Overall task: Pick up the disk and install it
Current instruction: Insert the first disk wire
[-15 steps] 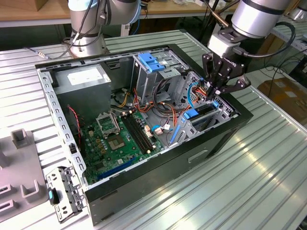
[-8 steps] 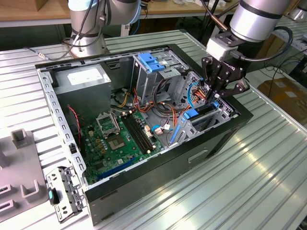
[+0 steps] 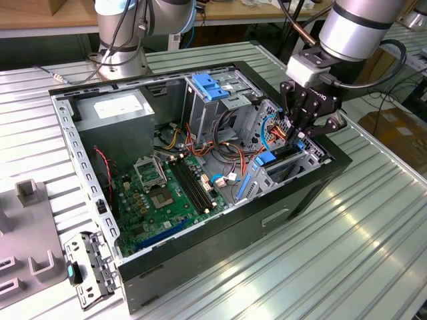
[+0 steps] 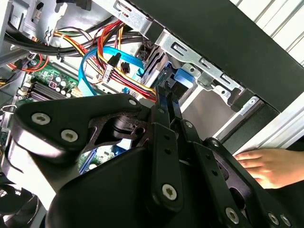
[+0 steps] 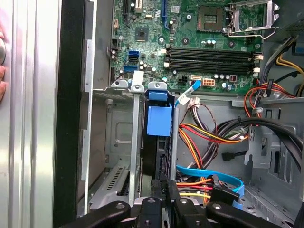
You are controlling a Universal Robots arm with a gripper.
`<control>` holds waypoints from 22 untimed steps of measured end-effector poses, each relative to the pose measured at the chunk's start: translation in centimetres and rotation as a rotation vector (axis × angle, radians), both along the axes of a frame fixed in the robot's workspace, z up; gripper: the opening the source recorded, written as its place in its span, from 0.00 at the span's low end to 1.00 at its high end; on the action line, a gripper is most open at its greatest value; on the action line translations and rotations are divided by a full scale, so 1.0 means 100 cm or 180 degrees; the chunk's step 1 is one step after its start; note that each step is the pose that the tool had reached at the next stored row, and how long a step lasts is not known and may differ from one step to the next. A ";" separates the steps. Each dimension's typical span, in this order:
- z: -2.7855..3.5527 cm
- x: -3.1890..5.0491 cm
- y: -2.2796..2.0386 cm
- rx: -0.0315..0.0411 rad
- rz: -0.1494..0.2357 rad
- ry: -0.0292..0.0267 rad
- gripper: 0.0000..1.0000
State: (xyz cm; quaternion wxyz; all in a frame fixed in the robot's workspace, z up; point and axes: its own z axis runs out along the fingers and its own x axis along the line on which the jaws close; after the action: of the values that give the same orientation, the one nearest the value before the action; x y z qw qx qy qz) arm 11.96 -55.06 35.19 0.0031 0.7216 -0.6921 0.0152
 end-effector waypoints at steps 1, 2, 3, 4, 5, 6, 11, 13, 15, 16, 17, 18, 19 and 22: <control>-0.0004 -0.0001 -0.0003 0.0000 0.0000 0.0000 0.16; -0.0009 -0.0001 -0.0008 -0.0001 0.0000 0.0000 0.16; -0.0010 -0.0001 -0.0014 -0.0001 0.0000 0.0000 0.16; -0.0013 -0.0001 -0.0018 -0.0001 0.0000 0.0000 0.16; -0.0019 -0.0002 -0.0019 0.0000 -0.0001 0.0000 0.16; -0.0021 -0.0003 -0.0019 -0.0001 -0.0005 0.0000 0.16; -0.0043 -0.0008 -0.0020 -0.0001 -0.0047 0.0000 0.16; -0.0048 -0.0008 -0.0020 -0.0001 -0.0048 0.0000 0.16; -0.0050 -0.0008 -0.0020 0.0000 -0.0048 0.0000 0.16; -0.0044 -0.0008 -0.0018 0.0000 -0.0048 0.0000 0.16; -0.0031 -0.0008 -0.0011 -0.0001 -0.0048 0.0000 0.16; -0.0029 -0.0008 -0.0008 -0.0001 -0.0048 0.0000 0.16; -0.0030 -0.0008 -0.0006 -0.0001 -0.0048 0.0000 0.16; -0.0034 -0.0008 -0.0003 -0.0001 -0.0048 0.0000 0.16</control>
State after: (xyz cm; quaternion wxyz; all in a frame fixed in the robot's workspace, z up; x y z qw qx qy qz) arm 11.88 -55.09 34.85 0.0034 0.7164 -0.6976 0.0153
